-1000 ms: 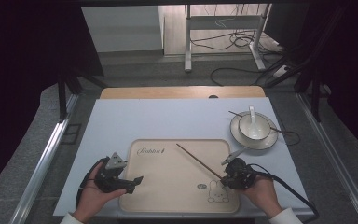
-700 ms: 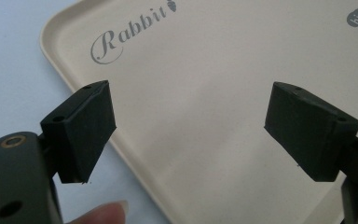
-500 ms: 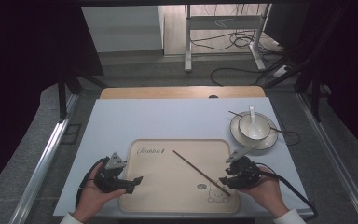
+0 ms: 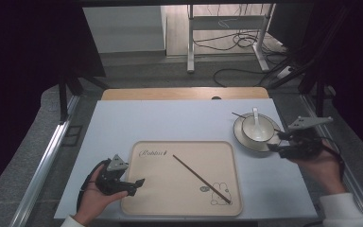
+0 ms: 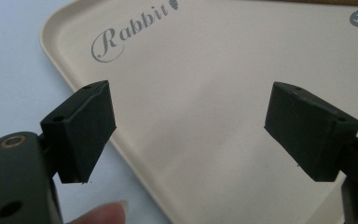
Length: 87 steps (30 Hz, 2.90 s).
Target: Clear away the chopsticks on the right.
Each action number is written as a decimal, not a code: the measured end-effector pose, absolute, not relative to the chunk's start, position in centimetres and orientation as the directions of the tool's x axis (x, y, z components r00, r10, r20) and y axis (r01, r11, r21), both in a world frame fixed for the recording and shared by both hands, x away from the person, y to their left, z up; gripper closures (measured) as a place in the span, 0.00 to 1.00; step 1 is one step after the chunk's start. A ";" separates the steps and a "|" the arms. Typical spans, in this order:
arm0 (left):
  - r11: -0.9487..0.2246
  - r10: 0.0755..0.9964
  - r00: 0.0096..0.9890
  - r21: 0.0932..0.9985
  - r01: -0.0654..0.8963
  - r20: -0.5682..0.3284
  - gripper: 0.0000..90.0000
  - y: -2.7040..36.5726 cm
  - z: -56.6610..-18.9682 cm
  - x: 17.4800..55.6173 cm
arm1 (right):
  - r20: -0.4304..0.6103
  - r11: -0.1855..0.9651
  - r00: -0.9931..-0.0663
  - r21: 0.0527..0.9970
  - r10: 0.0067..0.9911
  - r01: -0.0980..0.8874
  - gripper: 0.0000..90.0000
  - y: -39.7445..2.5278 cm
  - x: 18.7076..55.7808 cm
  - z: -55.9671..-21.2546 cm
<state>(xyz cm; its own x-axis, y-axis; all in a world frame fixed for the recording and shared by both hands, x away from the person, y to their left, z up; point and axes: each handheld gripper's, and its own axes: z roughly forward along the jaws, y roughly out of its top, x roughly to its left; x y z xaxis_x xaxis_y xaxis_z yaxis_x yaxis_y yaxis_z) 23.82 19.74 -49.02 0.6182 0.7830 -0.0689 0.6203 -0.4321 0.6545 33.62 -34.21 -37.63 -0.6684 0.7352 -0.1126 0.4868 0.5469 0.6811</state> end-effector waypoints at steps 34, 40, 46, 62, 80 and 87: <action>-0.425 0.798 0.599 0.639 0.641 -0.069 0.18 20.1 -49.4 24.0 | -0.205 0.758 -0.732 0.251 0.650 0.602 0.82 -40.4 47.4 -46.4; -0.427 0.796 0.601 0.639 0.640 -0.070 0.18 20.1 -49.4 24.0 | -0.211 0.769 -0.743 0.270 0.635 0.580 0.87 -40.4 47.0 -46.1; -0.425 0.794 0.603 0.645 0.635 -0.070 0.18 20.1 -49.3 23.9 | -0.180 0.726 -0.710 0.297 0.681 0.621 0.92 -40.6 46.7 -45.5; -0.428 0.785 0.615 0.652 0.626 -0.074 0.18 20.2 -49.1 23.9 | -0.068 0.507 -0.573 0.558 0.817 0.657 0.93 -39.9 42.3 -38.0; -0.429 0.784 0.617 0.659 0.618 -0.069 0.18 20.1 -48.9 23.8 | 0.052 0.728 -0.825 0.440 0.563 0.525 0.93 -22.1 28.7 -43.5; -0.425 0.786 0.615 0.661 0.619 -0.071 0.18 20.2 -48.9 23.9 | 0.068 0.773 -0.837 0.347 0.543 0.530 0.93 -19.2 26.8 -46.6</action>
